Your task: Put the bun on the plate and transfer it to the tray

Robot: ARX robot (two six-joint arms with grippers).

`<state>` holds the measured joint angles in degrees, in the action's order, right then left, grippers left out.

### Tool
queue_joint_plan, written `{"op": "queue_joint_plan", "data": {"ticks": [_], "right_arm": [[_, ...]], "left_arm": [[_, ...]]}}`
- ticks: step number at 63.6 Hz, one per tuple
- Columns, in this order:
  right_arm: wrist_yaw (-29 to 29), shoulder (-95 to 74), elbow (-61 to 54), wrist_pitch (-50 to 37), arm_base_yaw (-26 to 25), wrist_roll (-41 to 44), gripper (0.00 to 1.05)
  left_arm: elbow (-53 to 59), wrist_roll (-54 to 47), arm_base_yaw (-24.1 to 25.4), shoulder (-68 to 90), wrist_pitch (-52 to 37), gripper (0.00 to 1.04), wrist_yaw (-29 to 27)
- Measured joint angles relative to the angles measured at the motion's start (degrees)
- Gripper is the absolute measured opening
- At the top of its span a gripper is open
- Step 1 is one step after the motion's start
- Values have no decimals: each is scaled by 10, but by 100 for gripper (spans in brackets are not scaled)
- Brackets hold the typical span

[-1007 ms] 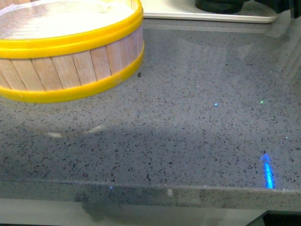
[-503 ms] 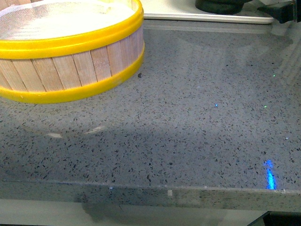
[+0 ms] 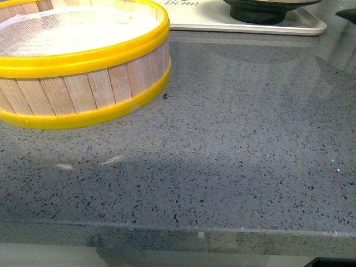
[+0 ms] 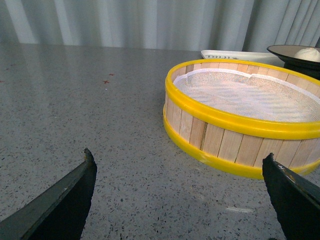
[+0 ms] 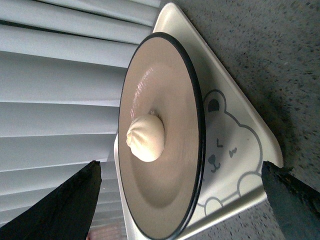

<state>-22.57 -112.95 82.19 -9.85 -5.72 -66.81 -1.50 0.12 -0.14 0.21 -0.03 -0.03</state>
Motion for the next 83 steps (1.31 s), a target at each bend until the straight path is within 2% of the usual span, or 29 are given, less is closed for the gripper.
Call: {"op": "queue_joint_plan", "data": {"ticks": [5,16,23,28,31,35,37,43,46,50,55,61,83], "right_arm": [[29,43,-44,-4,-7,24,96],[160,196,-187,-41,-30,154,96],[251,301,-267,-85,-38,274,96],[308,386,-333,-131,-35,392,96],[276,428,-361,-137,-36,453,92],[183,507,-423,-128,-29,546,80],[168,542,-455,-124,-22,581,75],[176,645,-549,-102,7,630,58],[213,702,-598,-86,33,644,50],[221,759,-640,-68,47,652,41],[223,857,-706,-44,55,661,21],[225,895,-728,-44,55,666,1],[225,955,-775,-29,56,666,2]], "left_arm": [[0,0,0,0,0,98,0],[0,0,0,0,0,98,0],[0,0,0,0,0,98,0],[0,0,0,0,0,98,0],[0,0,0,0,0,98,0],[0,0,0,0,0,98,0],[0,0,0,0,0,98,0],[0,0,0,0,0,98,0],[0,0,0,0,0,98,0],[0,0,0,0,0,98,-1],[0,0,0,0,0,98,0],[0,0,0,0,0,98,0],[0,0,0,0,0,98,0]]}}
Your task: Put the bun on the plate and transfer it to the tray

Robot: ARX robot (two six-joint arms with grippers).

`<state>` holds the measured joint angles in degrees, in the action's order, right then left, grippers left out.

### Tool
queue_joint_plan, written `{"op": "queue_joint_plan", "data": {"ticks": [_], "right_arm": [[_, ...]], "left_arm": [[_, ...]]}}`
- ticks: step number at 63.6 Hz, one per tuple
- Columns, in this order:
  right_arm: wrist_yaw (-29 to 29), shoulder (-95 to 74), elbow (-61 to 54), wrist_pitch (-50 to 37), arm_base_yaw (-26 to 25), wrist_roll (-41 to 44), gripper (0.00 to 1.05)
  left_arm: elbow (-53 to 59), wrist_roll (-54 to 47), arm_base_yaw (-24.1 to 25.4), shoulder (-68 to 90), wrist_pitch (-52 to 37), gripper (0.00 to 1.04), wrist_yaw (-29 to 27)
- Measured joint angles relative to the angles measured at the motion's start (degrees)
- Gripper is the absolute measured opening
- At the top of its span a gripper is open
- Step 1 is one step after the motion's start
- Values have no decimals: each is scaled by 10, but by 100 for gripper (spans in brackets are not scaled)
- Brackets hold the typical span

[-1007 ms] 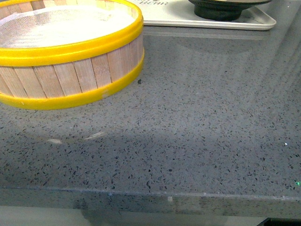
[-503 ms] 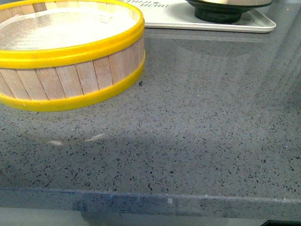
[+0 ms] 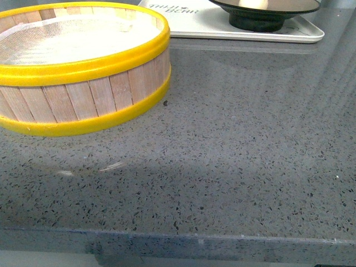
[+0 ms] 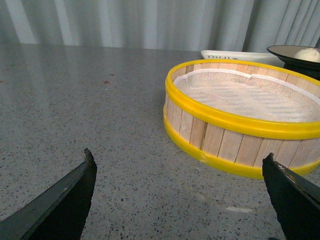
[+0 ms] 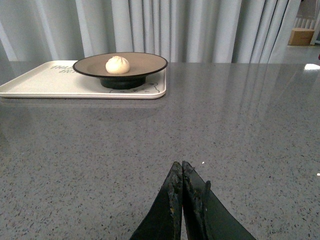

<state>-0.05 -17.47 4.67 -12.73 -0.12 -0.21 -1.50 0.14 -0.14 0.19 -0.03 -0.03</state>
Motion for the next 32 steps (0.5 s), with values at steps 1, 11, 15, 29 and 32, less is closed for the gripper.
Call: {"op": "queue_joint_plan", "data": {"ticks": [1,11,15,29,32], "right_arm": [[0,2,-1,1,0,0,2],[0,25,-12,12,0,0,2],[0,34,-16,17,0,0,2],[0,61,-27,32,0,0,2],[0,69,-37,27,0,0,2]], "left_arm": [[0,0,0,0,0,98,0],[0,0,0,0,0,98,0],[0,0,0,0,0,98,0],[0,0,0,0,0,98,0],[0,0,0,0,0,98,0]]}}
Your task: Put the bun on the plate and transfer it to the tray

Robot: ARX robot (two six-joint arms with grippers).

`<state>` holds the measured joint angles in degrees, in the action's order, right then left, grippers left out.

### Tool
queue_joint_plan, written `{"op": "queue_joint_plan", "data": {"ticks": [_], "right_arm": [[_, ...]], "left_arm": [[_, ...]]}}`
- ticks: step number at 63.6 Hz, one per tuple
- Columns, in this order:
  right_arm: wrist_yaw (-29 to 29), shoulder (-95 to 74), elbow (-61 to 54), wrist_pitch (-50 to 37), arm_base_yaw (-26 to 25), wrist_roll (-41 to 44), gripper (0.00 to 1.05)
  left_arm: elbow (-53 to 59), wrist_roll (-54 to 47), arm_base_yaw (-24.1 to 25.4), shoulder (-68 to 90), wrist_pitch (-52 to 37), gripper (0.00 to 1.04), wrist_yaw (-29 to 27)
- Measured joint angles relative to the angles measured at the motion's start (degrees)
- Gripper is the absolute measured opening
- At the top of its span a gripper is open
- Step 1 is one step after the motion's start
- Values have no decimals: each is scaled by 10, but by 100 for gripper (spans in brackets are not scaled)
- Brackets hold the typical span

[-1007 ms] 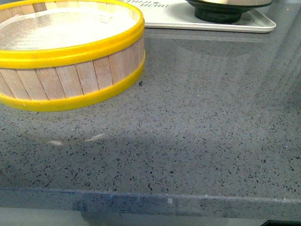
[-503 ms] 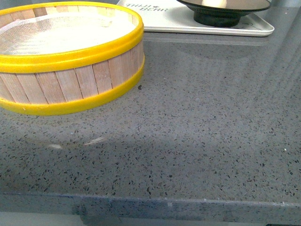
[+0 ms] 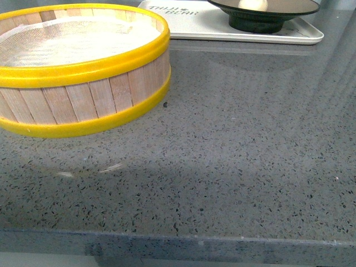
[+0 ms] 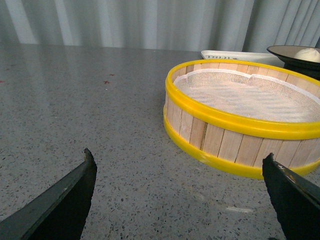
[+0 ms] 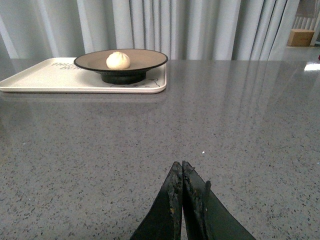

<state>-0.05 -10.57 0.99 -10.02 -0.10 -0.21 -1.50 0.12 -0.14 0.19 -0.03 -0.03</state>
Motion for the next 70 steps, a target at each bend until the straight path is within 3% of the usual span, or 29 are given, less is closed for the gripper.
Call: {"op": "queue_joint_plan", "data": {"ticks": [10,40,70], "right_arm": [[0,82,-7,95,0,0,2],[0,104,-7,100,0,0,2],[0,104,-7,100,0,1,75]], "left_arm": [[0,0,0,0,0,98,0],[0,0,0,0,0,98,0],[0,0,0,0,0,98,0]]}}
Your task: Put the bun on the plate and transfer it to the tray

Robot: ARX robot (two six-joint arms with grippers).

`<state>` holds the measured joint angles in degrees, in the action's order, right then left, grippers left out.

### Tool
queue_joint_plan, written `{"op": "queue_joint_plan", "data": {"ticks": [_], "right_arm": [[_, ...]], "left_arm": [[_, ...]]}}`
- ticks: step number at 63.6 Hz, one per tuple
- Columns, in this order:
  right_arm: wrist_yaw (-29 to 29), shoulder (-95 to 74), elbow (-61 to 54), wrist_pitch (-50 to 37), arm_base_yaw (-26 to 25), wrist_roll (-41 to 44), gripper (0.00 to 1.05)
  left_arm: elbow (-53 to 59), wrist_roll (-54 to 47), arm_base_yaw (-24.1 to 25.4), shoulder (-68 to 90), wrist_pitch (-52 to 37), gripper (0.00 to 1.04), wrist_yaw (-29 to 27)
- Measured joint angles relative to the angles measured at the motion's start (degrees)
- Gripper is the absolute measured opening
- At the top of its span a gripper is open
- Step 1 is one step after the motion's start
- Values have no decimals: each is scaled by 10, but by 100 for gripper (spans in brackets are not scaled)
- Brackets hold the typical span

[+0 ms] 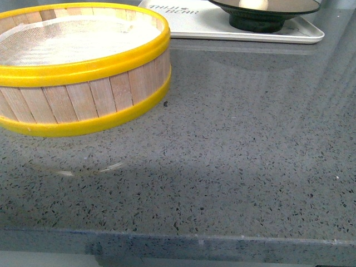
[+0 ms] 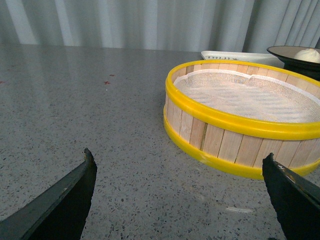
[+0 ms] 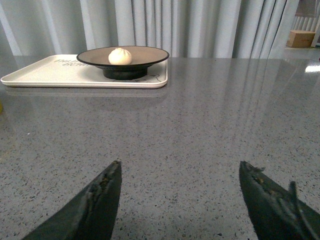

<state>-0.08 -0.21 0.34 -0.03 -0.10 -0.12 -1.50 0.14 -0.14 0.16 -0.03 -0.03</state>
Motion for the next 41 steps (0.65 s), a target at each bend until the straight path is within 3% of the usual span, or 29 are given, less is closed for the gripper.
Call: {"op": "queue_joint_plan", "data": {"ticks": [10,41], "right_arm": [[0,0,0,0,0,-1,98],[0,0,0,0,0,0,96]], "left_arm": [[0,0,0,0,0,98,0],[0,0,0,0,0,98,0]]}}
